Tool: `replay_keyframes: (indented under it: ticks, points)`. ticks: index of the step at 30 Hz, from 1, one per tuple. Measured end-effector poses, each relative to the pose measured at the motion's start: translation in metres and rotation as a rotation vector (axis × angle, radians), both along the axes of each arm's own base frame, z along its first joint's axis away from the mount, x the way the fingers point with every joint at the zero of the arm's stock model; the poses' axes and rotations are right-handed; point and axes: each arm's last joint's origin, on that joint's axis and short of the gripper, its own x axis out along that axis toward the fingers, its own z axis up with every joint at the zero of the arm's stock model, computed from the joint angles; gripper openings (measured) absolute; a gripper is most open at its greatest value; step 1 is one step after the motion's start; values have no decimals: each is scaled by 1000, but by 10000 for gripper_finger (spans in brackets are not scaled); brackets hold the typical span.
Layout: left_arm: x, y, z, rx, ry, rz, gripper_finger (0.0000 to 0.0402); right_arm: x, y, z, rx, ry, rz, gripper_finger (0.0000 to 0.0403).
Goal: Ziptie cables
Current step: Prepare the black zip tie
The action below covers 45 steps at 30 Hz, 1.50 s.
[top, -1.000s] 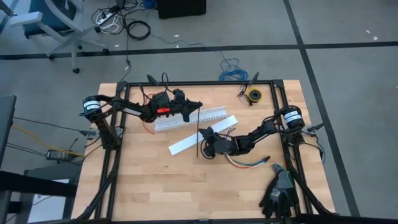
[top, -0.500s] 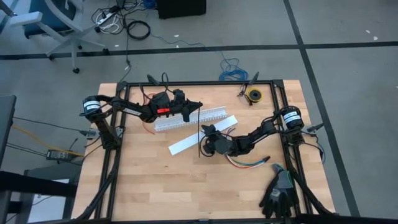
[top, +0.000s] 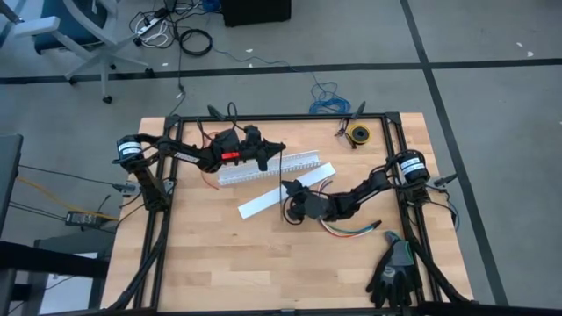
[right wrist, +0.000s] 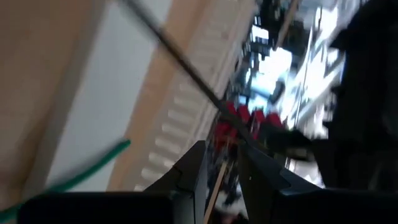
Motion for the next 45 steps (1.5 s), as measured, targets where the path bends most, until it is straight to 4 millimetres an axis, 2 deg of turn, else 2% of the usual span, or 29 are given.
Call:
replay_keyframes:
  ticks: [5,17,26,34,45]
  points:
    - [-1,2,0,0,-1,8,4,-1,2,1,2,-26,-48,77]
    - [-1,2,1,-29,-10,5,4,3,7,4,-40,36,185,73]
    - [-1,0,6,-56,-69,-39,4,2,4,-4,-9,124,207,72]
    - [-2,4,7,-48,-83,-27,4,2,11,-5,20,138,322,71]
    - [-11,23,8,-39,-89,-12,4,0,15,-7,81,121,329,19]
